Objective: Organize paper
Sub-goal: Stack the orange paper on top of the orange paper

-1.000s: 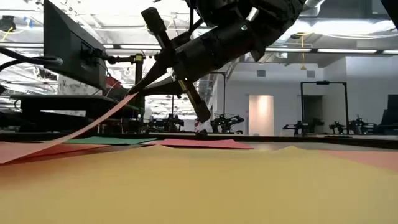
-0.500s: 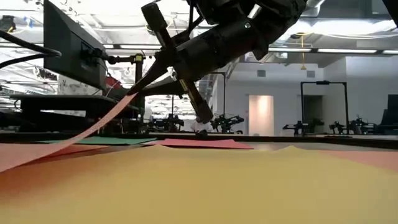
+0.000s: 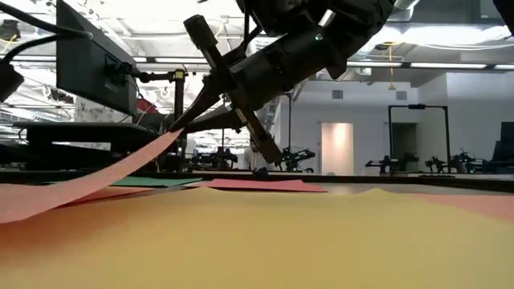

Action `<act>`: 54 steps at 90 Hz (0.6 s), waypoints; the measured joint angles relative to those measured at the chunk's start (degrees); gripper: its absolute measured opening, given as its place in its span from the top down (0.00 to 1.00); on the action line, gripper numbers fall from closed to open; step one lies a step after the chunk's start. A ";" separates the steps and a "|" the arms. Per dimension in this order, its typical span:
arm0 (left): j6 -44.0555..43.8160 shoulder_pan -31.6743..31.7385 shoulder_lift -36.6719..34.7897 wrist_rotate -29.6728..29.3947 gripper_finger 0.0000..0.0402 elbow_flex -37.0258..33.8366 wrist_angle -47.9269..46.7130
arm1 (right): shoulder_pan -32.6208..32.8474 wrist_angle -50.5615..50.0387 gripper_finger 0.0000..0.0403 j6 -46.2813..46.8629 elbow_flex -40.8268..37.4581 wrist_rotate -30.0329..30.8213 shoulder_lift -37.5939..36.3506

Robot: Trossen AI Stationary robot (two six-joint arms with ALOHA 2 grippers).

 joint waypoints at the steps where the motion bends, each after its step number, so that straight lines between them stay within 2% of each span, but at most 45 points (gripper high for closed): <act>1: -0.28 0.00 -0.01 0.00 1.00 0.05 -0.67 | -0.05 0.03 1.00 0.00 0.00 0.00 0.00; 10: -2.09 0.00 -0.03 0.36 1.00 -0.15 -4.63 | -0.37 0.75 1.00 -0.10 0.00 0.00 0.02; 35: -2.07 0.09 -0.05 5.75 1.00 -2.76 -4.63 | -0.97 1.66 1.00 -0.09 0.02 0.02 0.04; 54: 1.97 0.11 -0.07 8.52 1.00 -7.51 2.73 | -0.97 1.66 1.00 -0.11 0.02 0.02 0.07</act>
